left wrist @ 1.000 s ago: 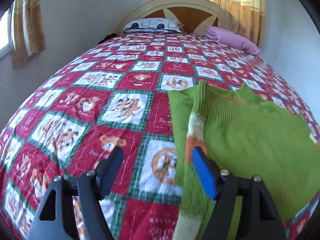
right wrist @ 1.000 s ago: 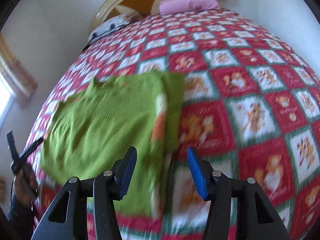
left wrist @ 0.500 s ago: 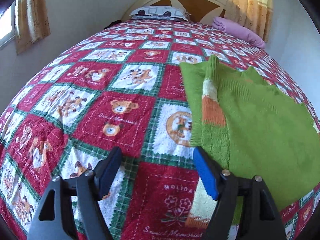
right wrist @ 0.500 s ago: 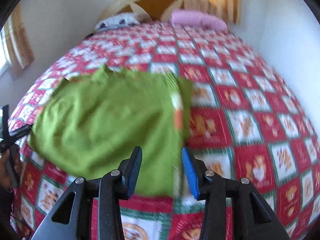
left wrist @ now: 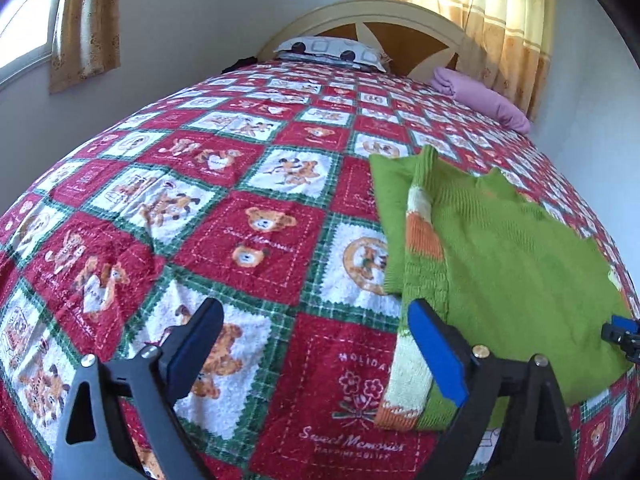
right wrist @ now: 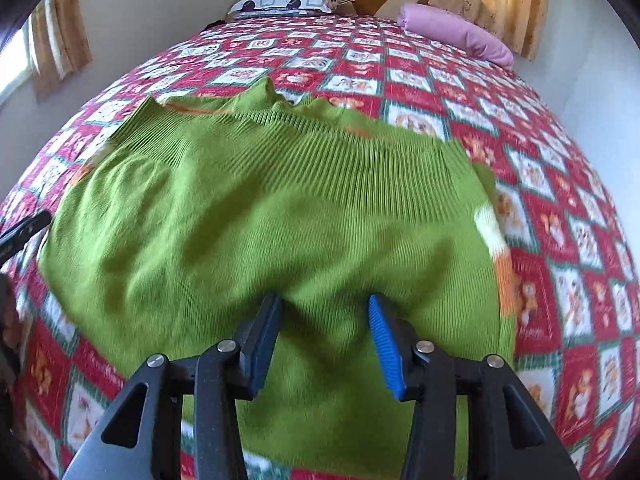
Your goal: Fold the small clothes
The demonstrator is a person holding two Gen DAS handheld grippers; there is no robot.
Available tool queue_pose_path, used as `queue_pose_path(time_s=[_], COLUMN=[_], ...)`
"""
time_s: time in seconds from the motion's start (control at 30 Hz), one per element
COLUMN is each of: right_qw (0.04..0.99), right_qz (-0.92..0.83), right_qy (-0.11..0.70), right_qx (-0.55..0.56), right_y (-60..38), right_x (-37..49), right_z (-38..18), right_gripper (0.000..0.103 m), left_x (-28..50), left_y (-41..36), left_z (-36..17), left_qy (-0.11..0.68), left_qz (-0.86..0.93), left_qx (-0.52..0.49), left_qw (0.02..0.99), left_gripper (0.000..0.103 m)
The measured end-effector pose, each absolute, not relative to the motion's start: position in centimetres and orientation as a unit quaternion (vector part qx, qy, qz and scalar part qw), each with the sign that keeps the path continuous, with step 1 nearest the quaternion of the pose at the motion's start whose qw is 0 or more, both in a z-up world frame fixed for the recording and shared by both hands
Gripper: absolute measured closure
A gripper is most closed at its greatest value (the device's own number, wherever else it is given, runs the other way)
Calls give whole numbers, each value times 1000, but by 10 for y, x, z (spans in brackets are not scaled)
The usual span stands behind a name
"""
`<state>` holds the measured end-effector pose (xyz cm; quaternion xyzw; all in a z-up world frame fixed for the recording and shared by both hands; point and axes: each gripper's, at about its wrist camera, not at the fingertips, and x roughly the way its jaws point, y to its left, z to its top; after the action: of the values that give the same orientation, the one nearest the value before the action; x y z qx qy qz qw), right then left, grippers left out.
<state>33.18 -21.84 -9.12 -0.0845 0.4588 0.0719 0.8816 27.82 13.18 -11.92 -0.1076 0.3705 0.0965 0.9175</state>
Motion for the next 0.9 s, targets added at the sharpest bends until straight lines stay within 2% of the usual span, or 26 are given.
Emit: queue_pose_path(time_s=[0.17, 0.27, 0.33, 0.43, 0.53, 0.63, 0.8, 0.9], right_qw=[907, 879, 861, 879, 878, 880, 882, 888], right_qz=[97, 164, 138, 112, 99, 79, 61, 62], right_qy=[406, 447, 488, 461, 469, 466, 460, 452], right_qx=[-46, -20, -30, -50, -9, -34, -85, -61], right_y=[-201, -175, -162, -157, -160, -152, -137, -145], right_x=[334, 353, 380, 409, 441, 465, 473, 464], right_z=[-54, -70, -98, -103, -105, -113, -115, -104], right_gripper=[56, 56, 58, 59, 59, 59, 58, 58], left_x=[278, 278, 280, 278, 276, 277, 279, 279], left_y=[135, 139, 142, 145, 147, 147, 146, 147], left_z=[-122, -124, -127, -128, -129, -129, -130, -130], left_qy=[376, 378, 382, 381, 378, 378, 381, 381], left_qz=[96, 91, 89, 86, 82, 78, 74, 73], left_qx=[-117, -131, -141, -154, -163, -166, -166, -166], left_qw=[914, 912, 909, 908, 908, 907, 907, 907], left_gripper=[7, 5, 5, 5, 5, 3, 0, 0])
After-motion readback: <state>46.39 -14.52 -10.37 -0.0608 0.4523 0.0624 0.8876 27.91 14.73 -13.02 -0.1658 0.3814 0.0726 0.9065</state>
